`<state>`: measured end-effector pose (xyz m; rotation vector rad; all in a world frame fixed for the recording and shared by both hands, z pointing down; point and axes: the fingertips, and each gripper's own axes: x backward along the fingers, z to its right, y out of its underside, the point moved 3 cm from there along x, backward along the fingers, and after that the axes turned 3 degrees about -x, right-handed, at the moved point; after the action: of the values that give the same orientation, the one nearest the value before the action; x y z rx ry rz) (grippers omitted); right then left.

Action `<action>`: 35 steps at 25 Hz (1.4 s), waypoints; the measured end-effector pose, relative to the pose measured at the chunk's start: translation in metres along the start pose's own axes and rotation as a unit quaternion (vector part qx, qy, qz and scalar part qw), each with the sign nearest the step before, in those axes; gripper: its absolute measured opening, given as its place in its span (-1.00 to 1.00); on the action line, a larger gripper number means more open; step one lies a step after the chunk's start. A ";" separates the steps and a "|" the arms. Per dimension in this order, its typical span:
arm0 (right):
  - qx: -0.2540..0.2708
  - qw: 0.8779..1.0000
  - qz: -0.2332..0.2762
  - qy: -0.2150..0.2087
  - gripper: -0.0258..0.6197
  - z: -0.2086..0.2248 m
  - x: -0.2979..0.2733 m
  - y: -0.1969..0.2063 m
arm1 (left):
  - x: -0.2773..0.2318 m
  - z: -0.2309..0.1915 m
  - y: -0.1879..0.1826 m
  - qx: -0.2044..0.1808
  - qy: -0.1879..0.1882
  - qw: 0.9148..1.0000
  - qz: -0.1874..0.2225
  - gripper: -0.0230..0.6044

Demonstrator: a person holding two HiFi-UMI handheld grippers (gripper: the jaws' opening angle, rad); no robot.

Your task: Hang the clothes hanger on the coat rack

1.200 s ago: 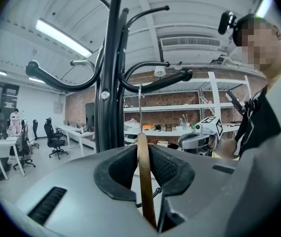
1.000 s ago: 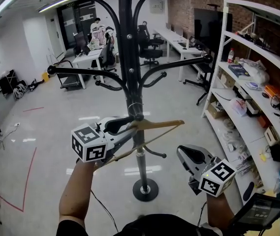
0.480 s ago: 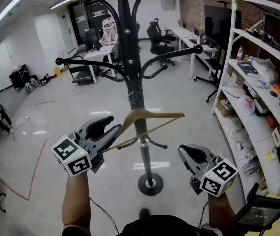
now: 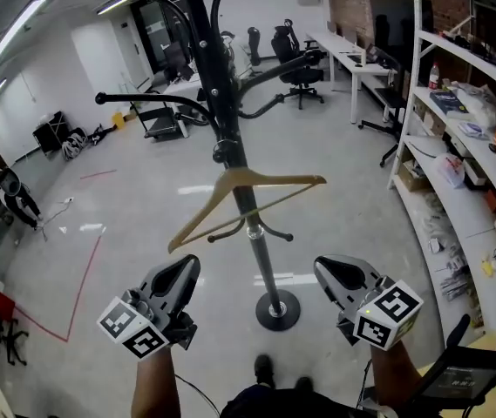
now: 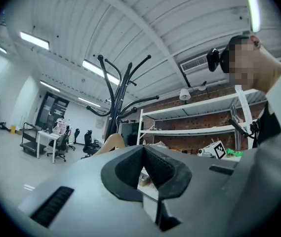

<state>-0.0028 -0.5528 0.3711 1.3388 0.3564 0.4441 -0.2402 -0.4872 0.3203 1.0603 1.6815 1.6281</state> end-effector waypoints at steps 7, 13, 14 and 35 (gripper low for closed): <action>0.008 1.000 -0.003 0.000 -0.90 -0.023 0.014 0.003 | 0.029 0.047 0.016 0.016 0.007 1.000 0.002 -0.93; 0.011 1.000 -0.003 0.016 -0.90 -0.056 0.028 0.007 | 0.060 0.079 0.032 0.029 0.044 0.998 -0.018 -0.93; 0.011 1.000 -0.003 0.020 -0.90 -0.063 0.031 0.009 | 0.067 0.083 0.034 0.033 0.048 0.998 -0.017 -0.93; 0.018 0.994 -0.027 0.107 -0.90 -0.217 0.131 0.052 | 0.190 0.165 0.049 0.052 0.088 0.994 -0.045 -0.93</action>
<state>-0.0019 -0.2940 0.3796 1.3164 0.5798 0.5405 -0.1945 -0.2411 0.3764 0.8980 1.9187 1.6315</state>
